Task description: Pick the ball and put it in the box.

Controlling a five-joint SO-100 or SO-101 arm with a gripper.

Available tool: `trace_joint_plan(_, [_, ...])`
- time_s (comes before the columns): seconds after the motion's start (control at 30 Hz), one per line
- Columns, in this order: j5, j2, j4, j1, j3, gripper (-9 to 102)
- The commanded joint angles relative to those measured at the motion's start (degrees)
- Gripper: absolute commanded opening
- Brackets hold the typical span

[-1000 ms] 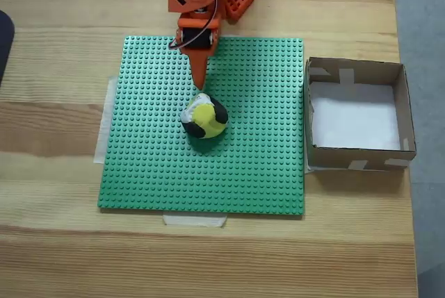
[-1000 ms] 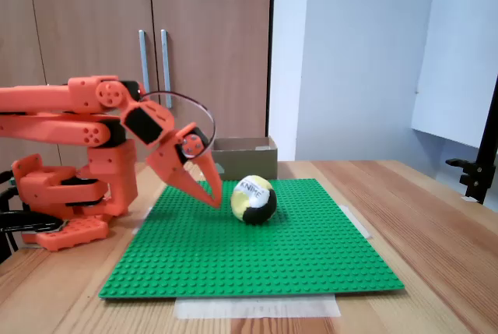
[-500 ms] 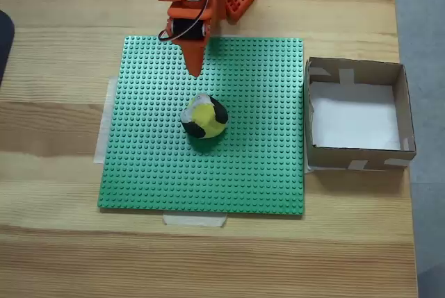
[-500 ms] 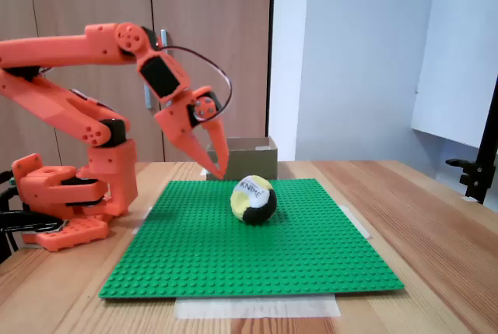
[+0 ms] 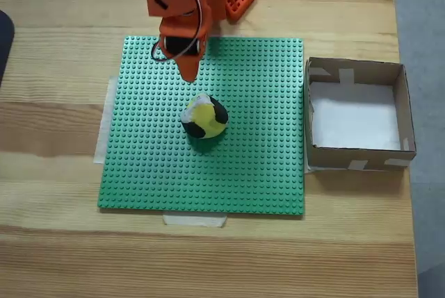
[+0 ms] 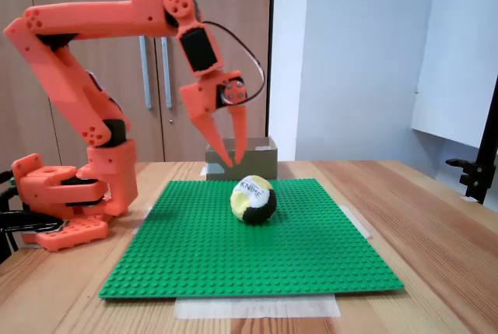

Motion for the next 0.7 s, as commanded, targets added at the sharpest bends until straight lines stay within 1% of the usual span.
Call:
trace_joint_plan(0.0, [-1.1, -4.1, 2.2, 0.2, -7.3, 7])
trace_joint_plan(0.2, [-3.6, -10.2, 3.3, 0.6, -10.7, 9])
trace_joint_plan(0.33, [-4.5, -13.2, 3.6, 0.7, -11.1, 13])
trace_joint_plan(0.4, [-3.5, -14.4, 4.0, 0.7, -11.2, 19])
trace_joint_plan(0.47, [-3.0, -15.4, 4.5, 0.7, -11.2, 20])
trace_joint_plan(0.53, [-2.3, -16.3, 5.2, 0.7, -11.2, 31])
trace_joint_plan(0.67, [-1.1, -17.1, 6.1, 0.4, -11.1, 37])
